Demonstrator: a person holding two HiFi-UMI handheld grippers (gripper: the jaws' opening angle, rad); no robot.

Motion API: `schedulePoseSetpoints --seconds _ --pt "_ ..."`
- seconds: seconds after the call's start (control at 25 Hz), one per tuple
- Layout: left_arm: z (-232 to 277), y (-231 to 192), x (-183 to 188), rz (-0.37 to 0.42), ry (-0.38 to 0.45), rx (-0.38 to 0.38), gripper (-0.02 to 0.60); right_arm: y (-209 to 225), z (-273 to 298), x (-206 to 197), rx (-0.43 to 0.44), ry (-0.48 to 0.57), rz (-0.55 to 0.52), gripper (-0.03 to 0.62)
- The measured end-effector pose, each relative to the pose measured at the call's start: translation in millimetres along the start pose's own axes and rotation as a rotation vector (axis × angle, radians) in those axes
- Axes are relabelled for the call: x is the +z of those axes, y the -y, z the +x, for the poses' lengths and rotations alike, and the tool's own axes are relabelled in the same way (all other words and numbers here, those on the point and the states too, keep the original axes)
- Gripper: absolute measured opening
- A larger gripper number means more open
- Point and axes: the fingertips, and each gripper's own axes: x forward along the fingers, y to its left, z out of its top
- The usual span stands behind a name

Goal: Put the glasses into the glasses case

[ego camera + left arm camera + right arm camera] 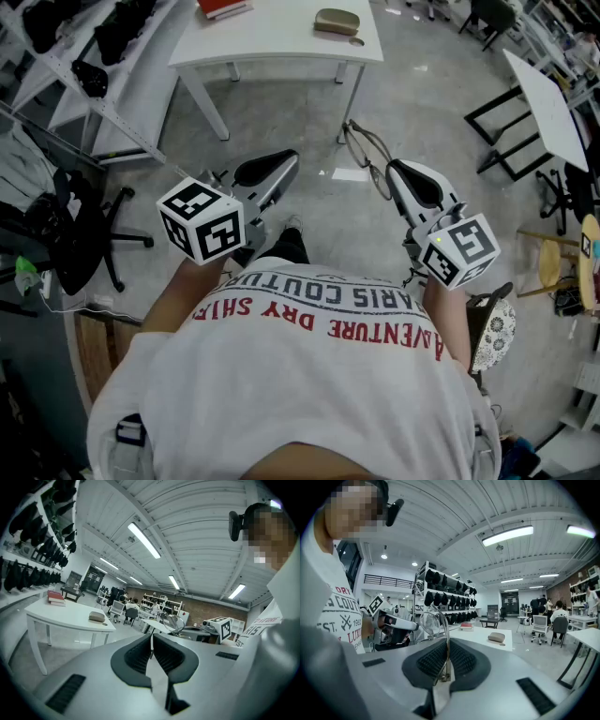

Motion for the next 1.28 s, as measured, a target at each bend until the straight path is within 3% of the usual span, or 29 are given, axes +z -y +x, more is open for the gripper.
schedulePoseSetpoints --seconds 0.72,1.28 --pt "60 -27 6 0.017 -0.019 -0.051 0.037 60 20 -11 -0.067 -0.008 0.028 0.034" --pt "162 -113 51 -0.008 -0.071 -0.076 0.037 166 103 -2 -0.070 -0.036 0.071 0.034"
